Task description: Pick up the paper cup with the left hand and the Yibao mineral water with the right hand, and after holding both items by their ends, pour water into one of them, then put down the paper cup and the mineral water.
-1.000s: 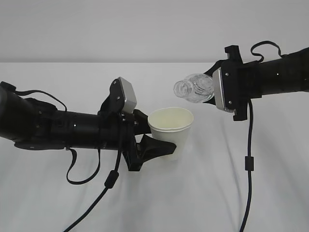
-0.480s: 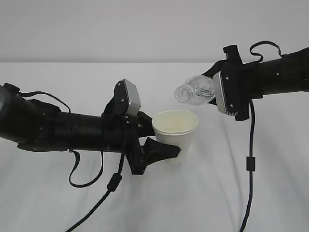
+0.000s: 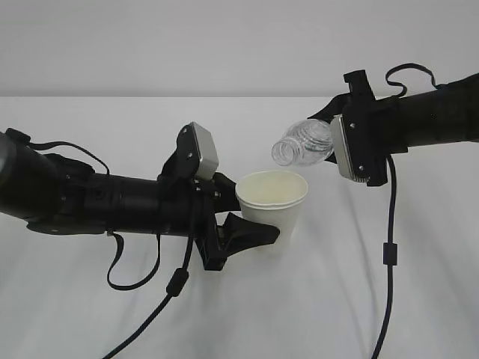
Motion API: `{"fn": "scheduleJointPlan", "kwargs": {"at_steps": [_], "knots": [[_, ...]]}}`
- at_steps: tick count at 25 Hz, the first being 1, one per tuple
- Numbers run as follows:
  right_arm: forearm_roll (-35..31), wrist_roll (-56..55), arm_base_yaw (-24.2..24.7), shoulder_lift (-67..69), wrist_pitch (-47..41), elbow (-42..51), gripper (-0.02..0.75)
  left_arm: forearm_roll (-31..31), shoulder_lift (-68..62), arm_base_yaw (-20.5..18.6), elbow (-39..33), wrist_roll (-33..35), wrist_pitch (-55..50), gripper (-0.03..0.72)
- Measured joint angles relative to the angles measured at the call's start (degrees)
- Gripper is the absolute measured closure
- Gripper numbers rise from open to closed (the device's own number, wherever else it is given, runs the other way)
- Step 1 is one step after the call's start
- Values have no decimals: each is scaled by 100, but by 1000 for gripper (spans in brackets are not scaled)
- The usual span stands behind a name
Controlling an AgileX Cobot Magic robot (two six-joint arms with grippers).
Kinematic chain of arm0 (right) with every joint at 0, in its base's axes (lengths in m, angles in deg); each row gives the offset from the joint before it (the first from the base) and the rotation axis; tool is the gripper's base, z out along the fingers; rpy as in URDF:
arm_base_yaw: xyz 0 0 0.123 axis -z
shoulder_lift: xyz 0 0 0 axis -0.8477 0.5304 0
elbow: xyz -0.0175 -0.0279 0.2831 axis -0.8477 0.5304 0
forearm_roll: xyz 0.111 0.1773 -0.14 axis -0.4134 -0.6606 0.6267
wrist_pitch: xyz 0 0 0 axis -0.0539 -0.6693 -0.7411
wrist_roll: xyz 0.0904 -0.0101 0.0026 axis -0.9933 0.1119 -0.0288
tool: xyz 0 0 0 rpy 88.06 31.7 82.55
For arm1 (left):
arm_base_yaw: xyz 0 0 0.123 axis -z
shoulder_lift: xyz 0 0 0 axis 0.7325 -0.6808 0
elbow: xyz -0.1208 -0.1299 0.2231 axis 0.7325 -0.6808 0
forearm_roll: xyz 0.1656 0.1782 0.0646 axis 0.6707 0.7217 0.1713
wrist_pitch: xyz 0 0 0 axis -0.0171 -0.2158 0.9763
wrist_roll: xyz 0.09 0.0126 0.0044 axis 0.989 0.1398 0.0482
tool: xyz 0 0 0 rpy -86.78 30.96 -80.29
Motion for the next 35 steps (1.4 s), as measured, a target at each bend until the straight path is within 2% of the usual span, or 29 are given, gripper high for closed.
{"fn": "scheduleJointPlan", "kwargs": {"at_steps": [16, 35], "knots": [[-10, 400, 0, -7, 0, 0, 277, 112, 0, 0, 0, 0, 0, 256], [-608, 1332, 0, -133, 23, 0, 279, 134, 0, 0, 0, 0, 0, 256]]}}
